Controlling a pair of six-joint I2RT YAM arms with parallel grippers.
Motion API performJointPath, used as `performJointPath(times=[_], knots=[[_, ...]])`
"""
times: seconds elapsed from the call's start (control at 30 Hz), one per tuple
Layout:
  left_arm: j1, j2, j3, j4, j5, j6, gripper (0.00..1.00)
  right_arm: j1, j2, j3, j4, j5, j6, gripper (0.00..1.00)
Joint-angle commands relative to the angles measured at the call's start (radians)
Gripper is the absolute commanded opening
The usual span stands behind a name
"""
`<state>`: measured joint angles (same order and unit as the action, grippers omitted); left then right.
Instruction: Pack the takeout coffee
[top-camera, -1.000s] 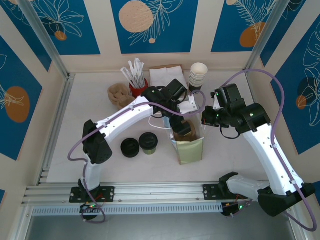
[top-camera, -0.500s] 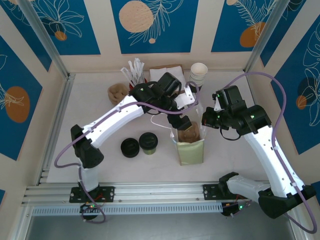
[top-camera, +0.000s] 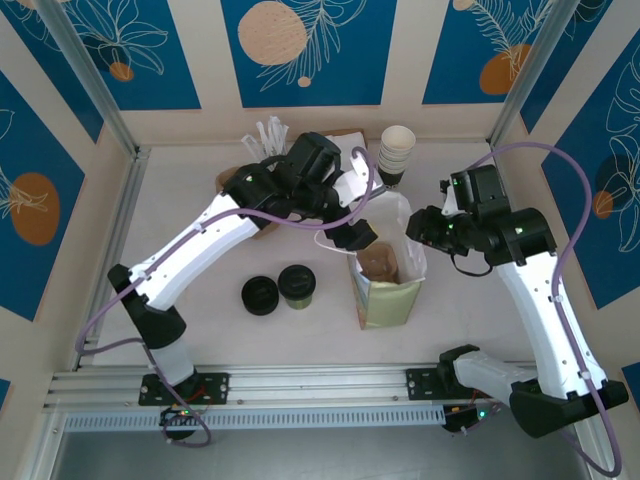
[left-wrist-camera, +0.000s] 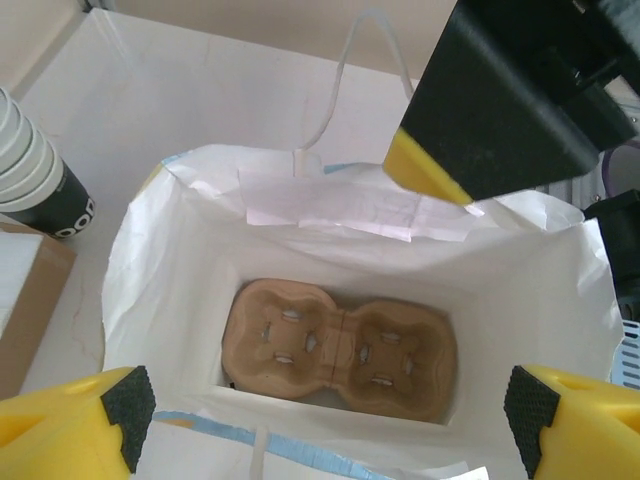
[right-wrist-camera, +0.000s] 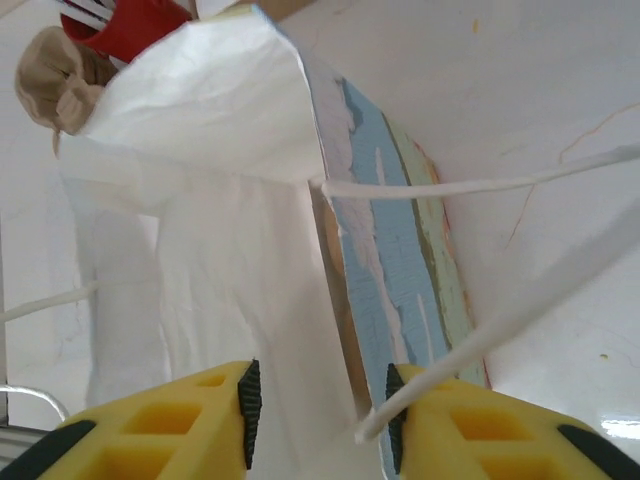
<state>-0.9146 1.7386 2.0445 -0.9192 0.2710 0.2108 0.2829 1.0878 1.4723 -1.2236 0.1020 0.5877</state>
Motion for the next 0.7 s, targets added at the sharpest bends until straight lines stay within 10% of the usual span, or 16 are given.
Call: performJointPath(times=[0.0, 0.67], knots=[[0.002, -0.043, -0.013, 0.024, -0.029, -0.002, 0.92, -0.020, -0.011, 0.081, -0.061, -0.034, -0.041, 0.42], [0.018, -0.127, -0.107, 0.049, -0.062, 0.005, 0.94, -0.114, 0.160, 0.183, 0.049, -0.094, -0.199, 0.46]])
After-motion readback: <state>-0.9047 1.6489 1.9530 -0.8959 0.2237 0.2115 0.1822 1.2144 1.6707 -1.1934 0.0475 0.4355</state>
